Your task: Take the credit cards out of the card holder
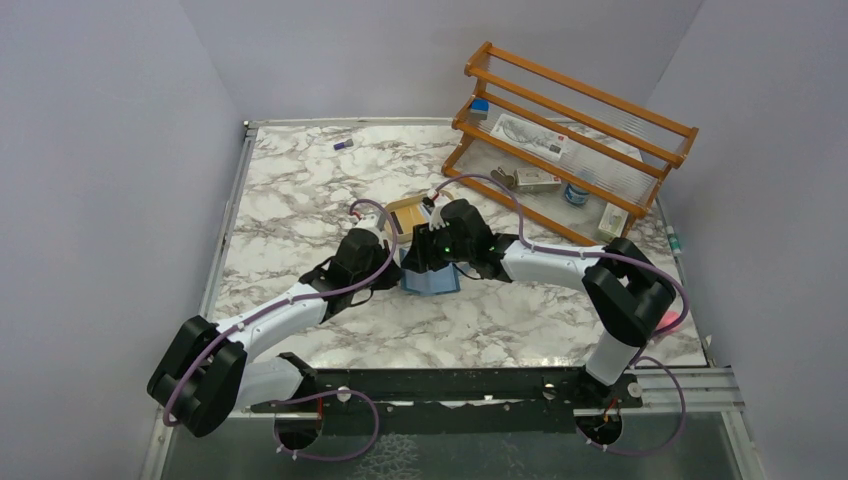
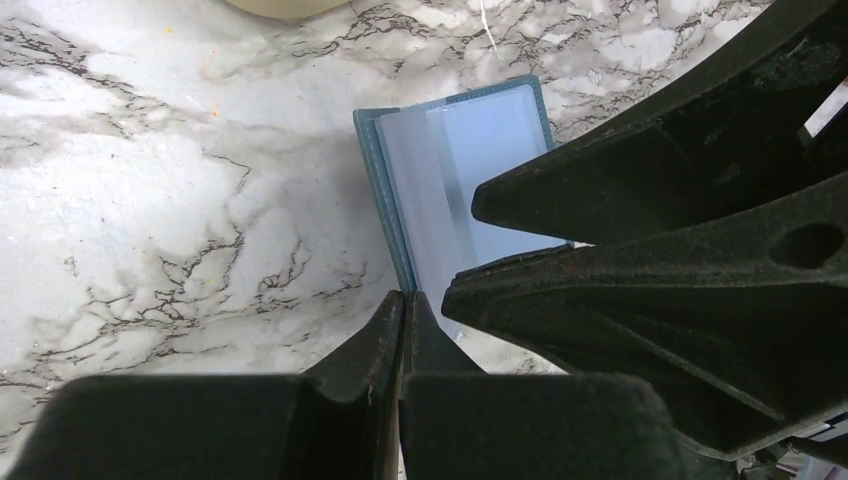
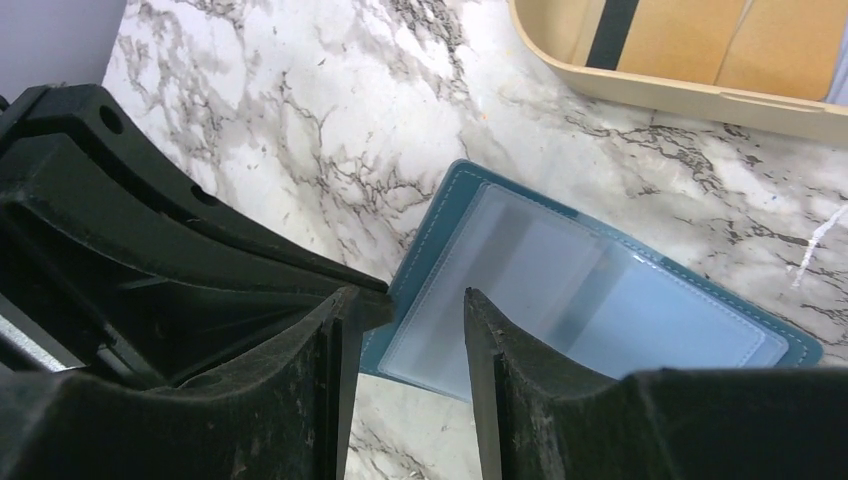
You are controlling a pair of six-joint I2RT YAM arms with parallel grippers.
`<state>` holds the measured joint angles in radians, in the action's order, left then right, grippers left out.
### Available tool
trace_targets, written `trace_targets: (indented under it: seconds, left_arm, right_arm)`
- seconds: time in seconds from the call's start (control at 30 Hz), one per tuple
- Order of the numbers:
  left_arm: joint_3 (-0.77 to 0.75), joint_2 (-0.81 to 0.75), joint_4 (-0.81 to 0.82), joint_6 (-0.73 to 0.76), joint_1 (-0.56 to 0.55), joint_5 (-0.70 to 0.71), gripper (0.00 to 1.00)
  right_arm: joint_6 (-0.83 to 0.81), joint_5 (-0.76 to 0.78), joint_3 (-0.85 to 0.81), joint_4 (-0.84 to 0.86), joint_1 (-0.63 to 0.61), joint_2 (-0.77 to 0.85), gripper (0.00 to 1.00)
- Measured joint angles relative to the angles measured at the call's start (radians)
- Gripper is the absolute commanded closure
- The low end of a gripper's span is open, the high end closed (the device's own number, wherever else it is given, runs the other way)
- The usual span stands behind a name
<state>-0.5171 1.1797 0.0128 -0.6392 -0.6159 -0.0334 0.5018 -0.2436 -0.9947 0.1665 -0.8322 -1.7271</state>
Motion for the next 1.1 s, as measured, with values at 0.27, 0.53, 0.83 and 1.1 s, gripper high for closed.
trace_targets:
  seconds: [0.27,0.53,0.83,1.1]
  left_arm:
    - [0.000,-0.010,-0.006,0.000,0.000,0.002,1.00]
    - [0.000,-0.021,-0.047,0.001,-0.002,0.013,1.00]
    - [0.000,-0.026,-0.060,0.001,-0.002,0.019,1.00]
    - [0.000,-0.026,-0.061,0.006,-0.002,0.019,1.00]
  right_arm:
    - [-0.005,0.023,0.000,-0.003,0.000,-0.024,0.53]
    - [-0.005,0.027,-0.008,-0.006,0.000,-0.099,0.53]
    - [-0.037,0.084,-0.040,-0.051,0.000,-0.114,0.53]
    - [-0.100,0.186,-0.048,-0.123,0.000,-0.113,0.53]
